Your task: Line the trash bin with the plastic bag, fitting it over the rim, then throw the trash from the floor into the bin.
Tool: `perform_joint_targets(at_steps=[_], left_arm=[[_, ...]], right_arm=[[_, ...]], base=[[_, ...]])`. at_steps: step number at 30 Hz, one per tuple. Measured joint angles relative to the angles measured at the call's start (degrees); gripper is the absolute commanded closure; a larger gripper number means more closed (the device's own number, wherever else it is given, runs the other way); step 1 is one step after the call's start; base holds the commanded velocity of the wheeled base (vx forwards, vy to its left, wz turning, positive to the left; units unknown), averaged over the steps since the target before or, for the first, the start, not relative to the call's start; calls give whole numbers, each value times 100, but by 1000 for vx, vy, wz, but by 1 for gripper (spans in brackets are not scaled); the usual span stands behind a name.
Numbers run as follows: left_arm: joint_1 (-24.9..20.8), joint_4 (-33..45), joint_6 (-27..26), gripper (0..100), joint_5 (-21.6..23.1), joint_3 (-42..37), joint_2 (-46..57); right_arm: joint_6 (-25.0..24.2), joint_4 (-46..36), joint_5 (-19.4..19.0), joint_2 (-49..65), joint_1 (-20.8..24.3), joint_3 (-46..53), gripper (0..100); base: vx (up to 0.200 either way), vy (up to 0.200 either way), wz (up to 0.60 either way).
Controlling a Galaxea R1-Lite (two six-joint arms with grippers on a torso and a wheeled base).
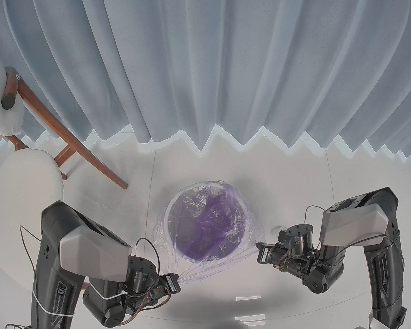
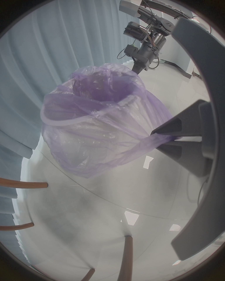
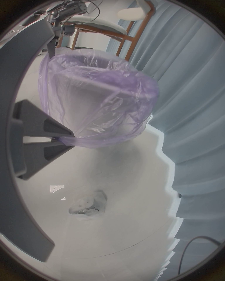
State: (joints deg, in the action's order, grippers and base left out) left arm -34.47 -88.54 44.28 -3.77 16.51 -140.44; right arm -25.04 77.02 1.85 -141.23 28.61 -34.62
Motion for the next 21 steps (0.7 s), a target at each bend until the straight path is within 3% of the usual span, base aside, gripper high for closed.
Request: perform_joint_targets(at_steps=[21], left_arm=[[586, -4, -27, 100, -140, 1023, -446]], right_arm=[[-362, -2286, -22, -380, -356, -2447, 100]], base=[[0, 0, 0]])
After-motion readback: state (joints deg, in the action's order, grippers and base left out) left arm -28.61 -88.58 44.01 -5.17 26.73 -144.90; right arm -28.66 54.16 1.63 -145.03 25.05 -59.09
